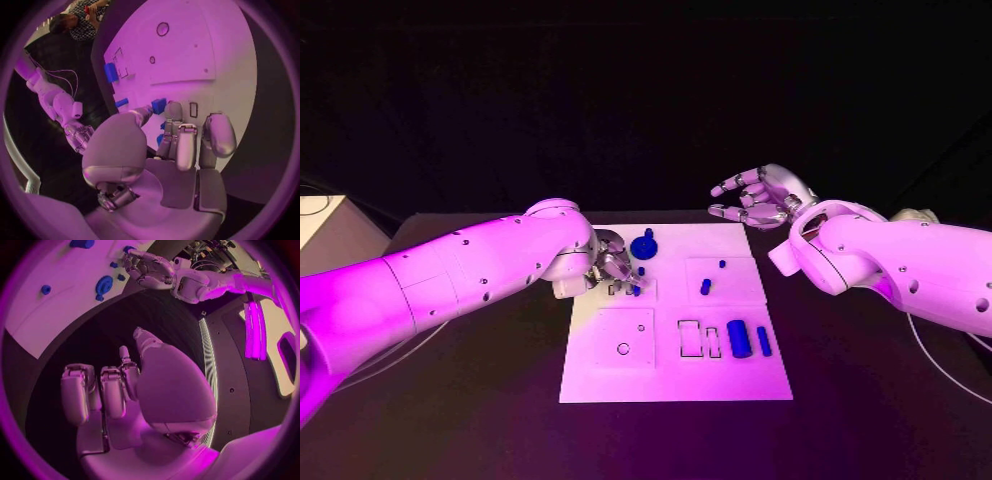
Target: Assemble the parts on the task board
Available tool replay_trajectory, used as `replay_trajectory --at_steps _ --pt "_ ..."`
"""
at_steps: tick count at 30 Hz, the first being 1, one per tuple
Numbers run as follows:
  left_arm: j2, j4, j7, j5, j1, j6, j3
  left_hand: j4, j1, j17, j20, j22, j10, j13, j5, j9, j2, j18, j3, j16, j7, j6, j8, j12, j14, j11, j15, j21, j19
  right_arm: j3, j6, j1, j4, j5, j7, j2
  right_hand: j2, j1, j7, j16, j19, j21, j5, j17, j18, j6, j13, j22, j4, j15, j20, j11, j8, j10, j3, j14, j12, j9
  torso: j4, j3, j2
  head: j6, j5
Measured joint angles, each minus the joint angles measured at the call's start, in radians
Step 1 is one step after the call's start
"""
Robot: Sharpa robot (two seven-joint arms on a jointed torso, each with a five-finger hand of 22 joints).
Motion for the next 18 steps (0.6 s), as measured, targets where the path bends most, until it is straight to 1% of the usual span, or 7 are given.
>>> replay_trajectory --at_steps 3,6,10,13,14,16,18 --pt "0.001 0.0 0.001 0.007 0.0 0.001 0.0 -0.009 0.022 0.0 -0.004 0.001 0.0 -0.002 0.0 0.004 0.006 0.0 0.03 0.0 0.0 0.0 0.0 0.0 0.004 0.0 -0.004 0.0 0.004 0.0 0.002 0.0 0.0 0.0 -0.001 0.001 0.0 0.0 0.0 0.0 0.0 0.0 0.0 0.0 0.0 0.0 0.0 0.0 0.0 0.0 0.0 0.0 0.0 0.0 0.0 0.0 0.0 0.0 0.0 0.0007 0.0 0.001 0.0" --pt "0.002 -0.002 0.001 0.013 0.001 0.001 0.001 -0.027 0.043 0.0 -0.004 0.004 -0.003 -0.005 -0.003 0.009 0.001 0.0 0.074 0.003 -0.003 -0.003 0.0 0.0 0.0 -0.003 -0.007 0.0 0.004 0.0 0.004 0.0 -0.001 0.0 -0.001 0.001 0.0 0.0 0.0 0.0 0.0 0.0 0.0 0.0 0.0 0.0 0.0 0.0 0.0 0.0 0.0 0.0 0.0 0.0 0.0 0.0 0.0 0.0 0.0001 0.0007 0.0 0.001 0.0" --pt "0.002 -0.002 0.002 0.022 0.003 0.002 0.002 -0.083 0.075 0.0 -0.006 0.007 -0.007 -0.013 -0.005 0.012 -0.021 0.0 0.185 0.003 -0.001 -0.006 -0.003 -0.004 0.002 -0.004 -0.009 0.0 0.006 0.0 0.006 0.0 -0.002 -0.001 -0.002 0.002 0.0 0.0 0.0 0.0 0.0 0.0 0.0 0.0 0.0 0.0 0.0 0.0 0.0 0.0 0.0 0.0 0.0 0.0 0.0 0.0 0.0 0.0 0.0002 0.0007 0.0 0.0 0.0" --pt "0.001 -0.002 0.002 0.028 0.002 0.003 0.001 -0.061 0.077 0.0 -0.006 0.007 -0.004 -0.02 0.0 0.012 -0.023 0.0 0.207 0.007 -0.002 -0.006 0.001 -0.007 0.002 -0.006 -0.009 0.0 0.006 0.0 0.007 0.0 -0.003 -0.001 -0.002 0.002 0.0 0.0 0.0 0.0 0.0 0.0 0.0 0.0 0.0 0.0 0.0 0.0 0.0 0.0 0.0 0.0 0.0 0.0 0.0 0.0 0.0 0.0 0.0003 0.0007 0.0 -0.002 -0.002" --pt "0.001 -0.003 0.002 0.029 0.002 0.003 0.001 -0.055 0.072 0.0 -0.005 0.008 -0.001 -0.022 0.019 0.012 -0.028 0.0 0.213 0.007 -0.003 -0.007 0.013 -0.007 0.002 -0.01 -0.009 0.003 0.005 0.0 0.007 0.0 -0.004 -0.001 -0.002 0.002 0.0 0.0 0.0 0.0 0.0 0.0 0.0 0.0 0.0 0.0 0.0 0.0 0.0 0.0 0.0 0.0 0.0 0.0 0.0 0.0 0.0 0.0 0.0002 0.0007 0.0 -0.003 -0.002" --pt "0.001 -0.004 0.002 0.031 0.001 0.003 0.0 -0.05 0.057 0.0 -0.005 0.01 0.001 -0.025 0.079 0.012 -0.041 0.0 0.218 0.008 -0.003 -0.007 0.027 -0.011 0.002 -0.01 -0.009 0.003 0.005 0.0 0.008 0.0 -0.005 -0.001 -0.003 0.002 0.0 0.0 0.0 0.0 0.0 0.0 0.0 0.0 0.0 0.0 0.0 0.001 0.0 0.0 0.0 0.0 0.0 0.0 0.0 0.0 0.0 0.0 0.0002 0.0007 0.0 -0.003 -0.002" --pt "0.0 -0.005 0.002 0.033 0.0 0.003 -0.001 -0.048 0.028 0.0 -0.005 0.015 0.008 -0.027 0.143 0.012 -0.043 0.0 0.22 0.011 -0.003 -0.007 0.036 -0.012 0.002 -0.007 -0.009 0.007 0.006 0.0 0.009 0.0 -0.006 -0.001 -0.003 0.003 0.0 0.0 0.0 0.0 0.0 0.0 0.0 0.0 0.0 0.0 0.0 0.001 0.0 0.0 0.0 0.0 0.0 0.0 0.0 0.0 0.0 0.0 0.0005 0.0007 -0.001 -0.002 -0.002"
